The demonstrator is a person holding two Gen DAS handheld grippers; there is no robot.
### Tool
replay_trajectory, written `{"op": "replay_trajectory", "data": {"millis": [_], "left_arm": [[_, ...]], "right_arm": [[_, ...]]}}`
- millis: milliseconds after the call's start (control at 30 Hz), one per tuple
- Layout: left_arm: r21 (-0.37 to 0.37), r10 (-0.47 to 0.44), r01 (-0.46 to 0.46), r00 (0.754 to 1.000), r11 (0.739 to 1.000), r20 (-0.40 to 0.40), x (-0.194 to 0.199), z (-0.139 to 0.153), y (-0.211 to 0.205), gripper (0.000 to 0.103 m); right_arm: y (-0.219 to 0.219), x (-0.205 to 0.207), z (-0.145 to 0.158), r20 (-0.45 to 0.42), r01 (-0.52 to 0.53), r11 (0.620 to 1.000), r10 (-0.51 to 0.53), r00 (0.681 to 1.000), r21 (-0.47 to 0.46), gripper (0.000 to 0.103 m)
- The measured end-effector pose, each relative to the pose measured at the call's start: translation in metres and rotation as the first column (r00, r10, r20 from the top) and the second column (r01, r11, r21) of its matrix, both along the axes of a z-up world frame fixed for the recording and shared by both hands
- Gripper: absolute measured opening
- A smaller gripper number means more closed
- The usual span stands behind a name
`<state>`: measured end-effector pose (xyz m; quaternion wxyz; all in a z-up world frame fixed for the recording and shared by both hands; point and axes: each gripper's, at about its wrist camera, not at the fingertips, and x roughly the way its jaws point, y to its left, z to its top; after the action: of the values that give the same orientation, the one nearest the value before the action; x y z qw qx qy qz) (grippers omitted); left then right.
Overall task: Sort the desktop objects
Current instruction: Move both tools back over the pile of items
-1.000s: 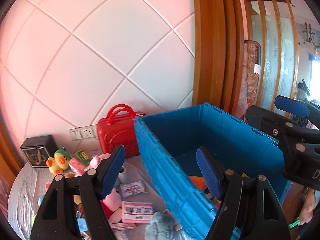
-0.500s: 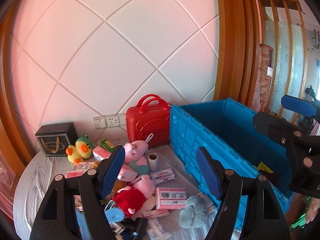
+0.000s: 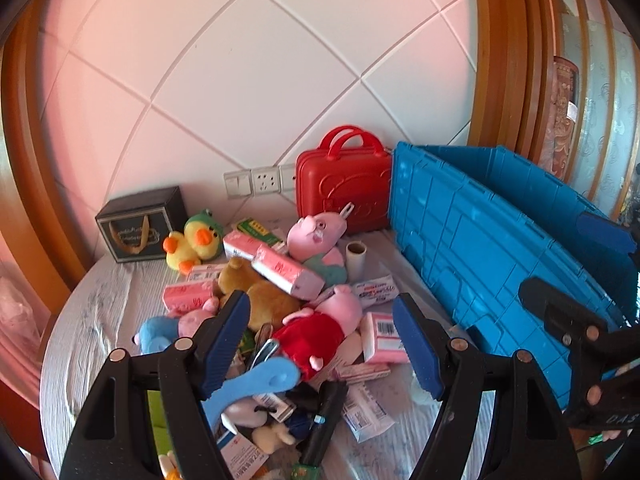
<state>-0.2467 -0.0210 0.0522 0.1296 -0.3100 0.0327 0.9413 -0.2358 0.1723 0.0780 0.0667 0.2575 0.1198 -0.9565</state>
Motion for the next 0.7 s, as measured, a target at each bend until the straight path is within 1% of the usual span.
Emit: {"op": "replay_trajectory", "data": {"millis": [33, 67, 200, 300, 467, 700], "left_arm": [[-0.002, 0.007, -0.007, 1.0, 1.0, 0.006, 0.001, -0.004, -0.001, 0.073], [-0.005, 0.013, -0.013, 1.0, 1.0, 0.01, 0.002, -0.009, -0.003, 0.073], [-0.011, 0.044, -0.044, 0.998, 0.999, 0.037, 0.005, -0.029, -0.01, 0.073], [-0.018, 0.058, -0.057, 0.996, 0.998, 0.068, 0.007, -0.045, -0.015, 0.073], [-0.071, 0.087, -0.079, 0.99, 0.994, 0.107, 0.014, -0.071, -0.02, 0.073], [-0.116, 0.135, -0.114, 0.973, 0.987, 0.189, 0.022, -0.108, -0.023, 0.073]], "right_arm": [[0.0, 0.0, -0.008, 0.008, -0.003, 1.0, 0.003, 1.0, -0.001, 0.102], [0.0, 0.001, -0.014, 0.012, -0.004, 1.0, 0.004, 1.0, -0.001, 0.103], [0.001, 0.002, -0.041, 0.04, -0.009, 1.0, 0.009, 0.999, -0.002, 0.103], [-0.001, 0.004, -0.064, 0.079, -0.031, 0.999, 0.03, 0.996, 0.01, 0.103], [0.001, 0.001, -0.104, 0.16, -0.062, 0.996, 0.052, 0.986, 0.058, 0.103], [0.014, -0.007, -0.142, 0.253, -0.067, 0.997, 0.054, 0.966, 0.042, 0.103]]}}
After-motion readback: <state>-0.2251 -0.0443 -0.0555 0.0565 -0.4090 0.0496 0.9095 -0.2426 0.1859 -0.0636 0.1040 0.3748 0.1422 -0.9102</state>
